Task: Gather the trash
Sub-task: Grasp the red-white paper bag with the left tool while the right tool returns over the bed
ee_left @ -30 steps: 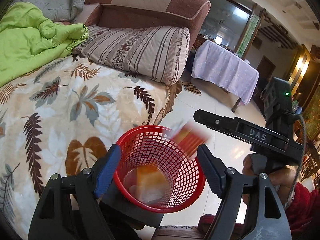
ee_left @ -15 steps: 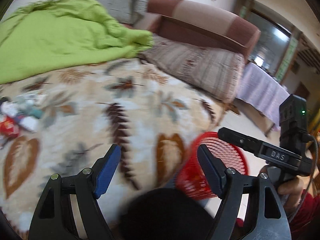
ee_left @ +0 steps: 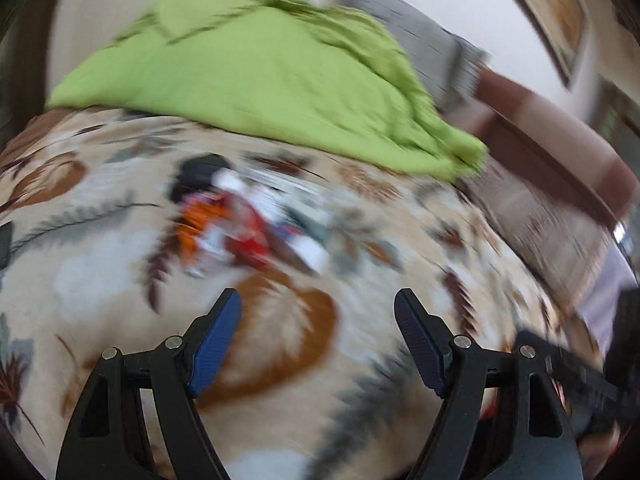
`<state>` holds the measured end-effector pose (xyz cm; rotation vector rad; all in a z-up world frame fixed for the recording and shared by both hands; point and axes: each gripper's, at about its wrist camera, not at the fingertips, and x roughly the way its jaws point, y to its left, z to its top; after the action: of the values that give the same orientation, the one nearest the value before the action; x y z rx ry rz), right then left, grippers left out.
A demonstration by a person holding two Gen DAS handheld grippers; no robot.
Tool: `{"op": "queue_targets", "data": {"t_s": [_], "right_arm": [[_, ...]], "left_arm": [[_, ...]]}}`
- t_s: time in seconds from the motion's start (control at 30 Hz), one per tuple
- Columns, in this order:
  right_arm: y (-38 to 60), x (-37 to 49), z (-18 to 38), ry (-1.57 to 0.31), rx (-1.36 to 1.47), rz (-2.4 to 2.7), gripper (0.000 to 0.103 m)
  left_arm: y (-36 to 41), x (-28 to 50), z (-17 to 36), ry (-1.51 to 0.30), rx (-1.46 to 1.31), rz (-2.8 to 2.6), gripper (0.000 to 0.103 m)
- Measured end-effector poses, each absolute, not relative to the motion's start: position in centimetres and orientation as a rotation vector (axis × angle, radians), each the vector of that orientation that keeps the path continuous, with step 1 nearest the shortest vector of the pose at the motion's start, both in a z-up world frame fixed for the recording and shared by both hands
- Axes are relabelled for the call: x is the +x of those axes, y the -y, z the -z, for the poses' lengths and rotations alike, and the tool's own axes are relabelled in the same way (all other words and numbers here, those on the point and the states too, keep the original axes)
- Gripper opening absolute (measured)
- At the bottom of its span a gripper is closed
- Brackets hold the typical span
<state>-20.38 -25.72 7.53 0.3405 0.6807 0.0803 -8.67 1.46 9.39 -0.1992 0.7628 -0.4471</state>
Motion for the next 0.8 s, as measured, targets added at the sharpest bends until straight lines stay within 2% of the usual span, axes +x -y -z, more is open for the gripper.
{"op": "queue_targets", "data": {"t_s": [0.07,0.23,0.27,0.3,0.37,0.47,0.5,0.57,0.8], "right_arm": [[24.7,-19.5,-6.8,-0.706,0.327,-0.098,0.071],[25.4,-19.0,-6.0,-0.734,0.382,-0.106,0.071],[25.7,-18.9,-5.8,-0.741,0.394,-0.099,0.071],[25.8,-19.0,-5.8,-0.742,0.396,-0.097,0.071],[25.9,-19.2,-5.9,-0.741,0.386,-0.093,0.071],[26.0,-19.3,-5.9,-0.745,0.369,-0.082,0.071],[26.0,-19.3,-5.9,-0.752,0.365,-0.080,0.071],[25.9,-18.9,-5.8,-0.770,0.355,-0.081,0.071],[23.5,-15.5,-7.0,-0.751,0.295,-0.133,0.071]], "left_arm": [[-2.4,-6.0,-9.1,-0.759,-0.236,0.412,0.077],[-1.4,-0.2,-7.3,-0.791,-0.236,0.362,0.061],[-1.1,0.5,-6.8,-0.801,-0.235,0.360,0.056],[-0.7,1.0,-6.2,-0.811,-0.234,0.359,0.045],[0.1,1.8,-5.4,-0.811,-0.215,0.371,0.034],[1.9,1.7,-4.9,-0.782,-0.135,0.396,0.031],[2.2,1.6,-4.8,-0.774,-0.114,0.400,0.019],[2.4,1.2,-4.8,-0.753,-0.070,0.395,0.017],[-1.9,-0.7,-7.7,-0.664,-0.208,0.494,0.017]]}}
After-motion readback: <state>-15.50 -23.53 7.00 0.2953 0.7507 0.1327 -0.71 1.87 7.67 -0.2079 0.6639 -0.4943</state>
